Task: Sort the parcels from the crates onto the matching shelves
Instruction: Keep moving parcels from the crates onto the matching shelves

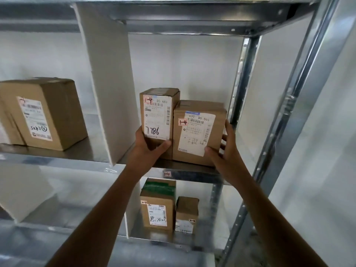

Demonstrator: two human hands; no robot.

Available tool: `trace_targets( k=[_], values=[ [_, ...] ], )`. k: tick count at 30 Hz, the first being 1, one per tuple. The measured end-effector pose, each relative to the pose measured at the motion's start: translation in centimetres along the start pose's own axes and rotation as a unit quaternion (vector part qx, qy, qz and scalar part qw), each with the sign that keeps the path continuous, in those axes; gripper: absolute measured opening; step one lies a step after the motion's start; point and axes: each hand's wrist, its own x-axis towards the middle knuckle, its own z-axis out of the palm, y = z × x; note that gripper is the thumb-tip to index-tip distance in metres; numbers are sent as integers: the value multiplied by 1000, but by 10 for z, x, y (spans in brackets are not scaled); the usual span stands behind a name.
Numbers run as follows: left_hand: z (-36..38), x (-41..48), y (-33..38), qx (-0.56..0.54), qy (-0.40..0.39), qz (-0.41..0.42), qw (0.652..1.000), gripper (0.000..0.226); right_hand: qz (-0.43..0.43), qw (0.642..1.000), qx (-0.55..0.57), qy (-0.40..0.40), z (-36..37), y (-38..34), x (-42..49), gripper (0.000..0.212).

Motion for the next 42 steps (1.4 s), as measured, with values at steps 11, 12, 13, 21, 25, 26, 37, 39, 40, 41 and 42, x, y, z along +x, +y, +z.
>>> trace_targets(
  k=[11,12,13,21,25,26,37,39,40,41,42],
  values=[
    [3,-5,-3,103,25,-10,994,83,-17,994,-103,-30,-3,6,3,92],
    [4,-7,-1,110,25,-13,994,84,-18,994,-106,-29,-3,5,2,91],
    [5,-8,0,116,25,-15,993,85,-17,994,-108,-24,-3,5,1,88],
    [6,-33,11,73,52,-51,995,88,-27,977,-187,95,-3,-1,-53,63],
    [6,-84,0,123,152,5,981,74,-46,966,-247,54,1,5,-117,61],
    [5,-101,-3,122,148,13,981,71,-41,966,-253,37,6,5,-131,60],
    [-101,-353,-104,272,-69,-157,947,84,87,936,-281,-192,152,1,-301,61],
    [-141,-398,-122,299,-64,-194,932,81,110,919,-288,-246,189,-2,-343,64],
    [-162,-419,-129,317,-56,-210,923,77,105,909,-295,-276,207,-4,-363,64],
    [-182,-440,-135,333,-47,-229,914,74,97,898,-301,-308,225,-8,-381,65],
    [-202,-461,-140,346,-38,-249,904,71,87,888,-302,-336,243,-14,-398,64]
  ],
)
